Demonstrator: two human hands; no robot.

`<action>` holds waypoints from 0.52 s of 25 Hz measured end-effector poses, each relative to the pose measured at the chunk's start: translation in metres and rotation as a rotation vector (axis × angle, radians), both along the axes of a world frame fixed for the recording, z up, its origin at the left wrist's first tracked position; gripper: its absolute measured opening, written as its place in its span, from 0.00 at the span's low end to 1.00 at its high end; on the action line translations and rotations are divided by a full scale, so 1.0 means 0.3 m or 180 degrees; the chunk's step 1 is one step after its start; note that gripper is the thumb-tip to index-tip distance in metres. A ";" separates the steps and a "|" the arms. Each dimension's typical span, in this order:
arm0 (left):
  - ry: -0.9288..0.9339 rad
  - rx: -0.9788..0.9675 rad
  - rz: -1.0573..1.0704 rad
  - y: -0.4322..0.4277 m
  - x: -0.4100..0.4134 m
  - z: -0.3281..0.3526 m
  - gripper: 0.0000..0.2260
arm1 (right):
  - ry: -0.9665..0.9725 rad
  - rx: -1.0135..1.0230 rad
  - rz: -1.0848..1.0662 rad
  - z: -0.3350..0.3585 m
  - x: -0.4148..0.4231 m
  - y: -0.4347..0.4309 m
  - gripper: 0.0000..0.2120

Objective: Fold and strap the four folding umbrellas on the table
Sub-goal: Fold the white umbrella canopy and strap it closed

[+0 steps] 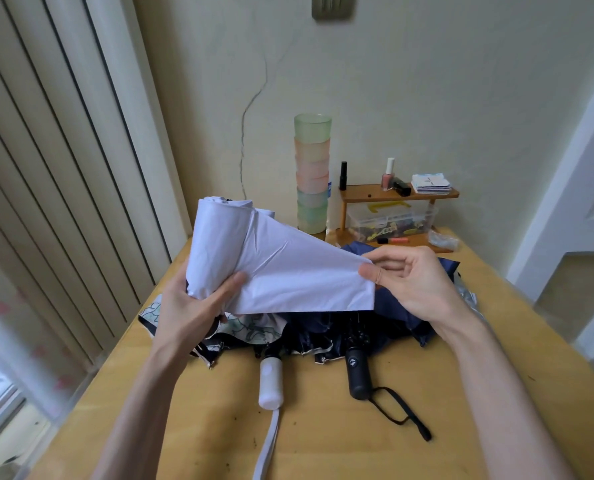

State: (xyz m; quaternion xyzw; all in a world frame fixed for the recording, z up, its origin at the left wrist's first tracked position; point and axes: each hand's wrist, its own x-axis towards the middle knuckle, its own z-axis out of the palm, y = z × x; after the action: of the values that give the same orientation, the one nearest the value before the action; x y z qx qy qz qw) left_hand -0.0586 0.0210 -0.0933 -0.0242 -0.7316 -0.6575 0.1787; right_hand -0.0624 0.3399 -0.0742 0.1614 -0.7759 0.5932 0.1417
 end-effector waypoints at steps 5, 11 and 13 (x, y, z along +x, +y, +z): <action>0.0020 0.0042 0.0025 -0.001 0.002 0.000 0.17 | -0.0089 0.0072 0.0099 0.001 0.000 0.005 0.09; 0.0042 -0.0014 0.0055 -0.006 -0.007 -0.011 0.17 | -0.0143 0.0334 0.0160 0.003 0.003 0.004 0.05; 0.0054 -0.0001 0.0027 -0.006 -0.008 -0.012 0.16 | -0.0204 0.0413 0.0334 -0.002 0.004 -0.001 0.07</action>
State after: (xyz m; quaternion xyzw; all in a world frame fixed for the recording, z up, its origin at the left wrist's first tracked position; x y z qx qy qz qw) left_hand -0.0609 0.0191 -0.0971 -0.0268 -0.7302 -0.6563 0.1877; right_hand -0.0611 0.3398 -0.0746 0.1916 -0.8073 0.5531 0.0748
